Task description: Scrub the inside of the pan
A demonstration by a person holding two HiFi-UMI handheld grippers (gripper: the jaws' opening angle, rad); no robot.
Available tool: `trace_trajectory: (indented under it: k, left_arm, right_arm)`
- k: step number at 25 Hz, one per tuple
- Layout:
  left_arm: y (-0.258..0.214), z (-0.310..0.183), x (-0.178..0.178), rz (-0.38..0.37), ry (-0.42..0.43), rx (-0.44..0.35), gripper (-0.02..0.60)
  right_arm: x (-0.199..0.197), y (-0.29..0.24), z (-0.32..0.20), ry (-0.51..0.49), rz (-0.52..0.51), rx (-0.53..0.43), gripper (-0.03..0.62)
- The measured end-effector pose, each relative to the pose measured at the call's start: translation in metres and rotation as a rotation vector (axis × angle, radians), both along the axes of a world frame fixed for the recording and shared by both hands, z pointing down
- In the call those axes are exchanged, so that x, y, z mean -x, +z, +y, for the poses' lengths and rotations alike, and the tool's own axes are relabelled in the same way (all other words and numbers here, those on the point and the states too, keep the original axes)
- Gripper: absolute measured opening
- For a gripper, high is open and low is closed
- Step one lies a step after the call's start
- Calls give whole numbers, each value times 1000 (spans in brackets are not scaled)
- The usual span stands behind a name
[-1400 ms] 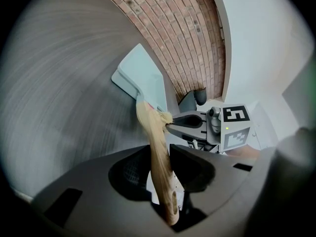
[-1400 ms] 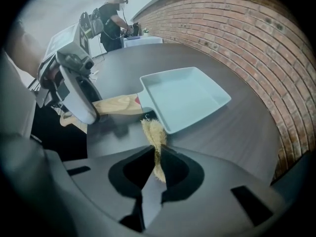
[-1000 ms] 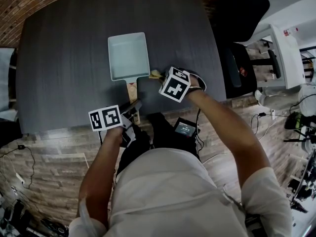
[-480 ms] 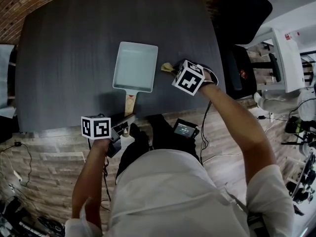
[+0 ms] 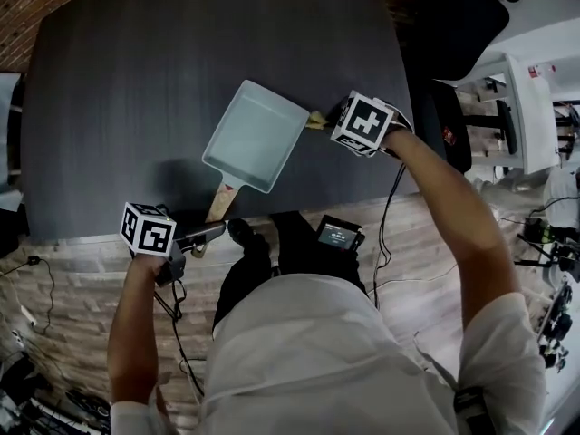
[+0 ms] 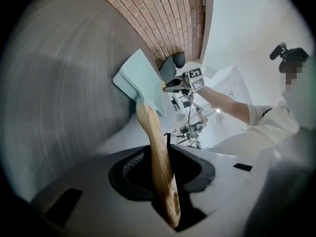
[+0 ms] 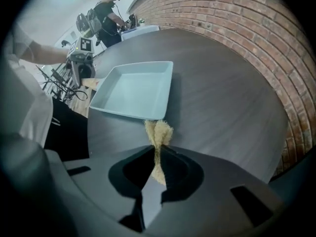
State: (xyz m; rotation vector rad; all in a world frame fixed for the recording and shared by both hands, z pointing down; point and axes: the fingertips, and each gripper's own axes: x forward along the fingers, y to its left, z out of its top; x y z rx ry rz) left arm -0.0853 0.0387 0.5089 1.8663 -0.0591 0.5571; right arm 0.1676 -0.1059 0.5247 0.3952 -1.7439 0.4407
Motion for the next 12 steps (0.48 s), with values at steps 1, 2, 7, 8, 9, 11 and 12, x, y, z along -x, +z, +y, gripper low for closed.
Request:
trace_trajectory:
  k: [1,2,7,8,9,11,12]
  left_arm:
    - [0,-1,4,-1,24,-3,121]
    - [0,-1,7,-3,46,-7,121]
    - [2,-4,15,-6,125,-20,121]
    - [1,-4,15,-5,136,-21,121]
    - [1,-4,15,-4,147,-21,123]
    - [1,-3,14,-4,171,-23,123]
    - [1,-2,14,-5,183,-24,123]
  right_arm:
    - [-1,1,1,6,-12,42,40]
    - [-2,1,2,14,-26,84,40]
    - [-10,2,6,46,-83,260,40]
    - [-10,2,7,52,-95,290,40]
    - [-9,2,8,55,-105,319,40]
    - [-9,2,10,47,-117,368,40]
    - [-9,3,11,39,-117,384,40]
